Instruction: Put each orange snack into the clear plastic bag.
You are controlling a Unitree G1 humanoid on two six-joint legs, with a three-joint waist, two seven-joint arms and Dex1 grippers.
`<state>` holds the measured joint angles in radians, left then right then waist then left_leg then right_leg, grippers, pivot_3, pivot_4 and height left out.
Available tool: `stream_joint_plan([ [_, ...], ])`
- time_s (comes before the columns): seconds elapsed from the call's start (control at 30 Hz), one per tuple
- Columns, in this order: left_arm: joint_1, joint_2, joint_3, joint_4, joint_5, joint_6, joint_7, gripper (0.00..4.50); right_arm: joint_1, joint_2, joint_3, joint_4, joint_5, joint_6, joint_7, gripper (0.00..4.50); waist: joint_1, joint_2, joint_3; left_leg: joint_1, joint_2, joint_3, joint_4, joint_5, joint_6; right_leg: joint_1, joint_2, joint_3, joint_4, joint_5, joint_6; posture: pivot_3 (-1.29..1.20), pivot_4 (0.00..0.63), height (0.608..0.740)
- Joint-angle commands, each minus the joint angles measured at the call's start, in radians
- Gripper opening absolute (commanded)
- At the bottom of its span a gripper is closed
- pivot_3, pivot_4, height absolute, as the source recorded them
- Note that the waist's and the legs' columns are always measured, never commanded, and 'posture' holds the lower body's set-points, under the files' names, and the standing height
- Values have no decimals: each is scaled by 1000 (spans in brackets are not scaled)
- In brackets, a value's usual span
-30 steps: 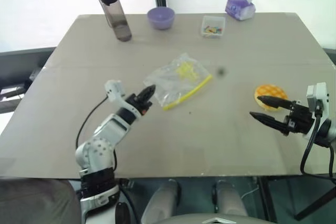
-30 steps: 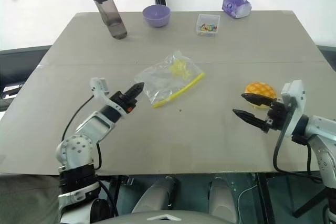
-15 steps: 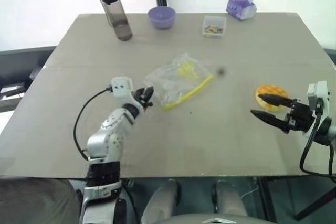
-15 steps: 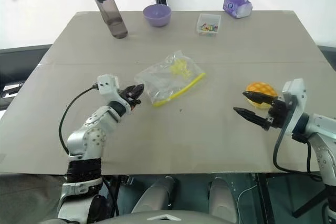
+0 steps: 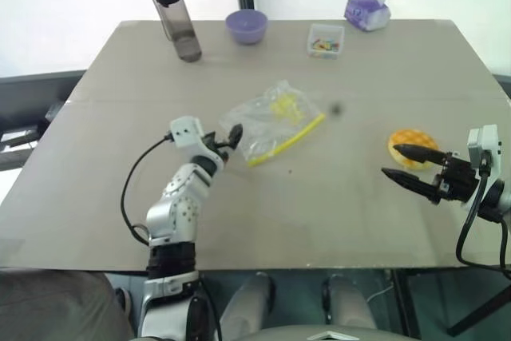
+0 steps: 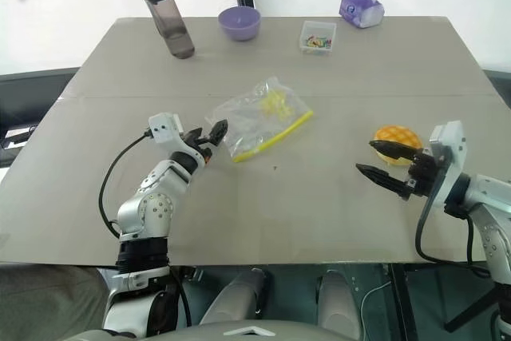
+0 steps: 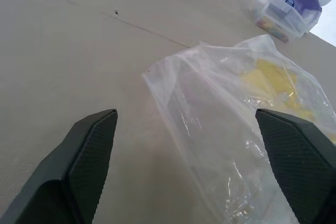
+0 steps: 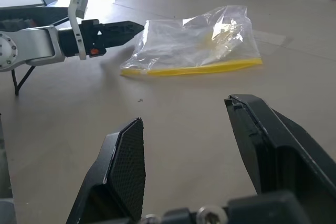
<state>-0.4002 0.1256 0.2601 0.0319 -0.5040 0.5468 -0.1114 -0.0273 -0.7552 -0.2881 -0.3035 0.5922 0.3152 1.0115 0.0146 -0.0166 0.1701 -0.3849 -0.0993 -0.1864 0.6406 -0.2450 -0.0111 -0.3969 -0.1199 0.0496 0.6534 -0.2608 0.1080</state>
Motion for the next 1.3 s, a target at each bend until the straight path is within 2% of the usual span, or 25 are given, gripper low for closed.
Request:
stream_joint_plan([
  [0.03,-54,-2,-28,55,30,-6,-3,4440,-18,-2,-9,-11,0,-17,-4,2823,0,0,0,0,0,0,0,0,0,0,0,0,0,0,0,0,150,740],
  [0.37,-161,-47,-59,205,87,-46,-9,4440,-19,3,-12,-15,-1,-18,-9,2823,0,0,0,0,-1,0,3,0,0,1,0,0,1,0,1,0,150,740],
  [0.47,-159,-58,-56,207,92,-50,-11,3576,-11,3,-15,-20,-1,-19,-10,2823,0,0,0,0,-1,0,3,0,0,1,0,0,2,0,1,0,150,740],
  [0.57,-153,-61,-54,202,93,-48,-17,2188,-10,2,-16,-21,-1,-19,-12,2823,0,0,0,0,-1,0,3,0,0,1,0,0,2,1,1,0,150,740],
  [0.6,-151,-61,-52,200,92,-46,-18,2082,-12,1,-16,-20,-1,-18,-13,2823,0,0,0,0,-1,0,3,0,0,1,0,0,2,1,1,0,150,740],
  [0.63,-150,-62,-49,198,89,-42,-17,1347,-16,2,-16,-19,0,-17,-16,2823,0,0,0,0,-1,0,3,0,0,1,0,0,2,1,1,0,150,740],
  [0.7,-153,-76,-20,184,43,-7,-14,733,-23,5,-13,-18,4,-16,-20,2823,-1,0,0,0,-1,0,3,0,0,1,0,0,2,1,1,0,150,740],
  [0.73,-153,-82,-10,168,24,12,-14,159,-28,7,-9,-16,3,-16,-22,2823,-1,0,0,0,-1,0,3,0,0,1,0,0,2,1,1,0,150,740],
  [0.8,-154,-92,8,140,-15,56,-8,66,-34,10,-2,-13,0,-18,-22,2823,-2,0,0,0,-1,0,3,0,0,1,0,0,2,1,1,0,150,740],
  [0.87,-175,-135,98,110,-136,147,66,66,-42,14,5,-13,-5,-18,-24,2823,-2,0,0,0,-1,0,3,0,0,0,0,0,2,1,1,0,150,740],
  [0.97,-229,-204,261,71,-359,239,236,66,-55,32,26,-21,-27,-38,-37,2823,-1,-2,1,-1,0,-1,4,0,0,0,0,0,3,1,1,0,150,740],
  [1.07,-261,-252,371,32,-561,297,422,66,-75,58,84,-34,-101,-86,-69,2823,-3,-3,2,-2,0,-2,6,0,0,0,0,-1,3,1,2,0,150,740],
  [1.2,-253,-272,396,-31,-758,344,586,66,-125,78,192,19,-299,-235,-119,2823,-3,-4,3,-2,0,-1,8,0,0,-1,0,-1,4,1,2,0,150,740],
  [1.3,-232,-280,378,-75,-888,356,704,66,-208,93,287,140,-496,-398,-192,2823,-3,-6,3,-2,0,-1,9,0,0,0,0,0,5,1,2,0,150,740],
])
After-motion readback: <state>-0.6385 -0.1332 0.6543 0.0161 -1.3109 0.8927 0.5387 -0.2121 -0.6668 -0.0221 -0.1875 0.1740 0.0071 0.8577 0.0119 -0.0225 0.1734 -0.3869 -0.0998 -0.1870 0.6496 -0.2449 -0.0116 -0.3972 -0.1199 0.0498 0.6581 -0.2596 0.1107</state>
